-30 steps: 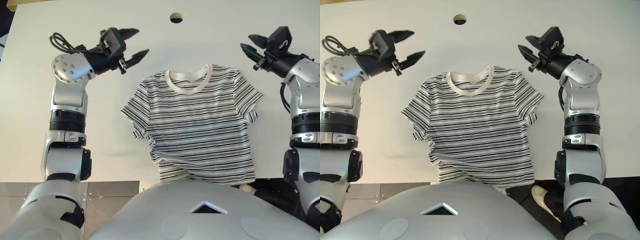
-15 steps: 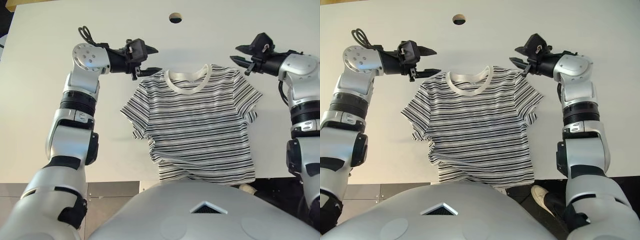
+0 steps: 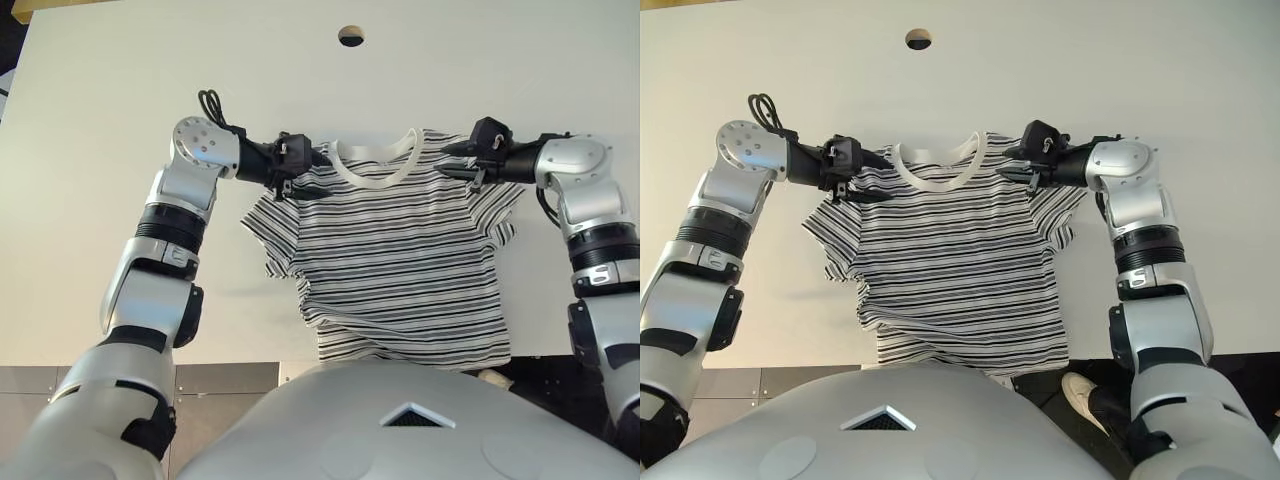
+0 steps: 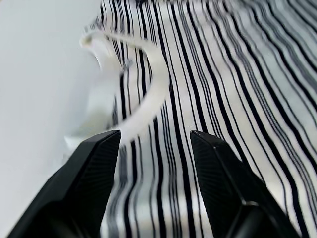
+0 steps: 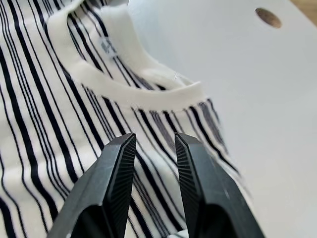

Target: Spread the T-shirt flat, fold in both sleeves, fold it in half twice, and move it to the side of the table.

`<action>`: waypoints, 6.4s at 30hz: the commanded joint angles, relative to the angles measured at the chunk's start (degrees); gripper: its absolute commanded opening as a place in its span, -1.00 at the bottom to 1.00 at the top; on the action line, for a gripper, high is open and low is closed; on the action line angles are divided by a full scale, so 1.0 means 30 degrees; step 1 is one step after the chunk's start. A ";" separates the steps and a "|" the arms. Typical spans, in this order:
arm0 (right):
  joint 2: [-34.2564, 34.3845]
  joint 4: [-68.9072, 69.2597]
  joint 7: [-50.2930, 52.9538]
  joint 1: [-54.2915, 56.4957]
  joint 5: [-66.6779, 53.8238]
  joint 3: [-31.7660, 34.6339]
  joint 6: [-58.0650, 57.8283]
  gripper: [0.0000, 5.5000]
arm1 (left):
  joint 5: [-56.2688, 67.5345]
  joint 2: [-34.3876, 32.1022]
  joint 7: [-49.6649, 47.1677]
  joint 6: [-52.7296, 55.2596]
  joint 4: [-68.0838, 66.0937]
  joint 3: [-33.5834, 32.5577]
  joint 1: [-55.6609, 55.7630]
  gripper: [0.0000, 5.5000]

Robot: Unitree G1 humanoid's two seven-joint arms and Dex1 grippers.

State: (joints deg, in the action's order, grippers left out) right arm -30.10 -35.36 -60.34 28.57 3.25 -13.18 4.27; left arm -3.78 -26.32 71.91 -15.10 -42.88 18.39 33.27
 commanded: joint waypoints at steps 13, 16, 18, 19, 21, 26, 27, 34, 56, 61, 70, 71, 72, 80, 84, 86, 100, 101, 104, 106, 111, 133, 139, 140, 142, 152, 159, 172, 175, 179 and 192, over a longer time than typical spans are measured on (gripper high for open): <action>0.0989 -0.8692 0.1733 0.4840 0.1707 -0.0430 0.0333 -0.48 | -0.3217 0.2466 -0.5660 -0.0570 -0.9512 0.0831 0.4694 -0.05; 0.1277 -1.0402 0.2642 0.6162 0.1887 -0.0177 0.0367 -0.48 | -0.3393 0.2607 -0.6074 -0.0593 -0.9956 0.0763 0.5251 -0.05; 0.1374 -1.1280 0.3247 0.6913 0.1978 -0.0011 0.0306 -0.48 | -0.3522 0.2685 -0.6325 -0.0579 -1.0138 0.0693 0.5548 -0.05; 0.1411 -1.1584 0.3499 0.7190 0.2037 0.0035 0.0352 -0.48 | -0.3638 0.2718 -0.6515 -0.0595 -1.0210 0.0701 0.5670 -0.05; 0.1538 -1.2094 0.4037 0.7697 0.2178 0.0169 0.0420 -0.48 | -0.3861 0.2769 -0.6939 -0.0565 -1.0365 0.0700 0.5918 -0.05; 0.1971 -1.2884 0.5301 0.8527 0.2410 0.0512 0.0198 -0.48 | -0.4525 0.2829 -0.8236 -0.0229 -1.0776 0.0748 0.6561 -0.05; 0.2052 -1.3000 0.5545 0.8635 0.2455 0.0565 0.0138 -0.48 | -0.4691 0.2869 -0.8584 -0.0105 -1.0861 0.0764 0.6707 -0.05; 0.2751 -1.3550 0.6400 0.8931 0.3033 0.0606 -0.0571 -0.48 | -0.6547 0.3117 -1.0691 0.1004 -1.1536 0.1633 0.7021 -0.05; 0.1620 -1.2716 0.4235 1.0934 0.1428 0.3503 -0.0357 -0.48 | -0.3243 0.1580 -0.7910 0.0127 -1.0652 -0.2792 0.9600 -0.05; 0.1637 -1.2451 0.3817 1.0223 0.1361 0.3478 -0.0102 -0.48 | -0.3696 0.0191 -0.7172 0.0815 -1.0801 -0.2554 0.8651 -0.05; 0.1416 -1.2382 0.3976 0.9598 0.1564 0.3351 0.0006 -0.48 | -0.1225 -0.1454 -0.4336 0.4922 -1.1075 -0.5204 0.7739 -0.05; 0.1406 -1.2379 0.3996 0.9569 0.1576 0.3346 0.0015 -0.48 | -0.0910 -0.1542 -0.3960 0.5534 -1.1086 -0.5521 0.7658 -0.05; 0.1388 -1.2378 0.4012 0.9524 0.1579 0.3346 0.0029 -0.48 | -0.0974 -0.1668 -0.3907 0.5821 -1.1082 -0.5484 0.7496 -0.05; 0.1283 -1.2414 0.4216 0.9301 0.1656 0.3294 0.0098 -0.48 | -0.0664 -0.1656 -0.3735 0.7945 -1.1065 -0.5910 0.6435 -0.05; 0.1293 -1.2377 0.4268 0.9220 0.1623 0.3301 0.0121 -0.48 | -0.1290 -0.1552 -0.4235 0.8054 -1.1036 -0.5306 0.5885 -0.05; 0.1284 -1.2341 0.4218 0.9176 0.1604 0.3300 0.0143 -0.48 | -0.1620 -0.1585 -0.4580 0.7980 -1.1044 -0.5010 0.5742 -0.05; 0.1008 -1.2249 0.4655 0.9010 0.1489 0.3502 0.0198 -0.48 | -0.2372 -0.0926 -0.4894 0.8535 -1.1250 -0.4197 0.5290 -0.12; 0.1002 -1.2264 0.4713 0.9021 0.1498 0.3498 0.0200 -0.48 | -0.2336 -0.0878 -0.4796 0.8578 -1.1235 -0.4207 0.5286 -0.17; 0.0968 -1.2303 0.4929 0.9014 0.1494 0.3527 0.0191 -0.48 | -0.2337 -0.0781 -0.4433 0.8686 -1.1201 -0.4156 0.5262 -0.34; 0.0946 -1.2335 0.5105 0.8960 0.1472 0.3555 0.0189 -0.48 | -0.2336 -0.0708 -0.4284 0.8721 -1.1186 -0.4143 0.5262 -0.48; 0.0950 -1.2354 0.5362 0.8958 0.1398 0.3610 0.0191 -0.48 | -0.2343 -0.0646 -0.4208 0.8757 -1.1152 -0.4122 0.5262 -0.74; 0.1003 -1.2417 0.5460 0.8769 0.1469 0.3591 0.0196 -0.48 | -0.0970 -0.1697 -0.4057 0.7916 -1.0541 -0.5752 0.6841 -0.95; 0.0988 -1.2452 0.5455 0.8684 0.1497 0.3569 0.0134 -0.48 | -0.0910 -0.1708 -0.2844 0.7596 -1.0120 -0.5613 0.6999 -0.95; 0.1000 -1.2472 0.5487 0.8677 0.1508 0.3564 0.0114 -0.48 | -0.0841 -0.1599 -0.2462 0.7586 -0.9949 -0.5600 0.7130 -0.95; 0.1029 -1.2490 0.5505 0.8663 0.1521 0.3549 0.0083 -0.48 | -0.0836 -0.1381 -0.1961 0.7543 -0.9663 -0.5461 0.7261 -0.95; 0.1067 -1.2523 0.5513 0.8532 0.1562 0.3500 0.0041 -0.48 | -0.1038 -0.0309 -0.1483 0.7707 -0.8992 -0.4755 0.7701 -0.95; 0.1057 -1.2539 0.5513 0.8460 0.1560 0.3501 0.0006 -0.48 | -0.0932 0.1186 -0.1758 0.7999 -0.8805 -0.4256 0.7741 -0.95; 0.1050 -1.2513 0.5506 0.8357 0.1526 0.3530 -0.0025 -0.48 | -0.1317 0.2973 -0.3160 0.7904 -0.9073 -0.3450 0.7369 -0.95; 0.1083 -1.2499 0.5542 0.8308 0.1487 0.3563 -0.0009 -0.48 | -0.1568 0.3311 -0.4029 0.7869 -0.9413 -0.3263 0.7223 -0.95; 0.1046 -1.2515 0.5592 0.8197 0.1476 0.3588 0.0001 -0.48 | -0.1633 0.3756 -0.4482 0.7859 -0.9642 -0.3130 0.7016 -0.72; 0.1126 -1.2643 0.5751 0.8287 0.1650 0.3431 -0.0241 -0.48 | 0.0247 0.4218 -0.4795 0.8569 -0.9365 -0.4904 0.7482 -0.10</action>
State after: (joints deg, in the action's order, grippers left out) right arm -26.81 -72.71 -43.33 53.31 7.67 -2.64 4.13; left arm -4.58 -13.29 56.94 9.24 -71.79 5.32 54.44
